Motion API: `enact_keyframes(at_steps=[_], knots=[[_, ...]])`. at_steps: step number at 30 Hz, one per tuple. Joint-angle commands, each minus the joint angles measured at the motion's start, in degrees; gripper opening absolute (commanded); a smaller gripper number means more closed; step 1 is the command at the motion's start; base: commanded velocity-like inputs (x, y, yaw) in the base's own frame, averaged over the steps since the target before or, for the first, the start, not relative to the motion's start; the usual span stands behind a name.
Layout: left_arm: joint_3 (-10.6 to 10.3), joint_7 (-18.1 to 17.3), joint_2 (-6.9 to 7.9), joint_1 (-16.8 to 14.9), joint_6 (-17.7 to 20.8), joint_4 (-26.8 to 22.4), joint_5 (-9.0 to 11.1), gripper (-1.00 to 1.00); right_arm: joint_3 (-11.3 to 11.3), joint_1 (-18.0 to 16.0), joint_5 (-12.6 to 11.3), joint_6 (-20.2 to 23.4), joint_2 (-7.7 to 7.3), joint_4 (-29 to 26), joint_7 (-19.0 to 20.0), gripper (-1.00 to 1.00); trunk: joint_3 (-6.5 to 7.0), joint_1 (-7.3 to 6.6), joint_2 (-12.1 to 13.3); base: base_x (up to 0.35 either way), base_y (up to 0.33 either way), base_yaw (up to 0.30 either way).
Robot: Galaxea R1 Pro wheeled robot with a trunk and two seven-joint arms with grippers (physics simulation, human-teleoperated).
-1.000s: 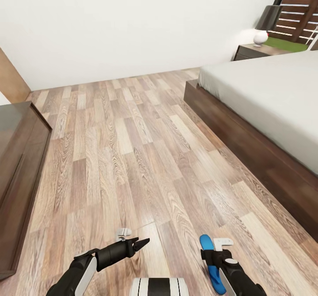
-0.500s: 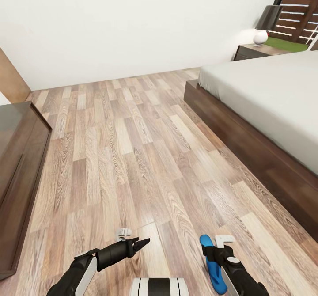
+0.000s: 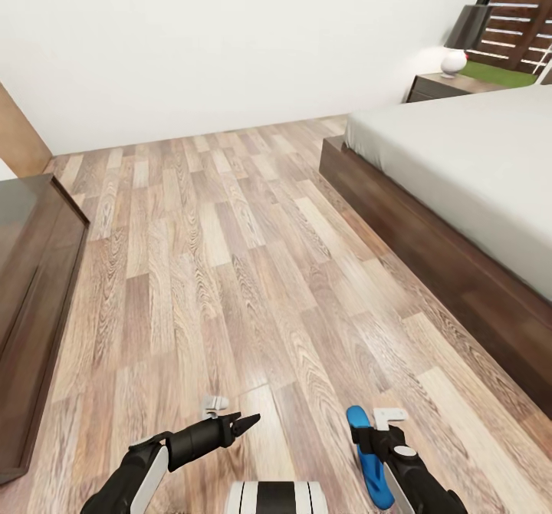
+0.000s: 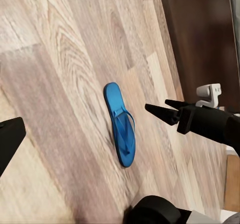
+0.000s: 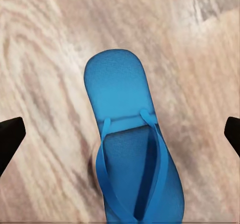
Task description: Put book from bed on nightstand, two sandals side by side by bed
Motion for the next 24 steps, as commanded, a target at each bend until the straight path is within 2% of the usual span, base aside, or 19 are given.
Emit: enact_keyframes(at_steps=[1,24], knots=[[0.08,-0.14,-0.01,-0.02,0.54,-0.01,0.36,1.00,0.01,0.00,0.05,0.38,-0.01,-0.08,-0.13,1.00,-0.27,0.01,-0.03,0.000,0.000,0.000],[0.14,-0.18,-0.01,-0.02,0.56,-0.04,0.36,1.00,-0.16,0.00,0.01,0.53,-0.17,-0.10,-0.14,1.00,-5.36,0.61,-0.34,0.000,0.000,0.000]])
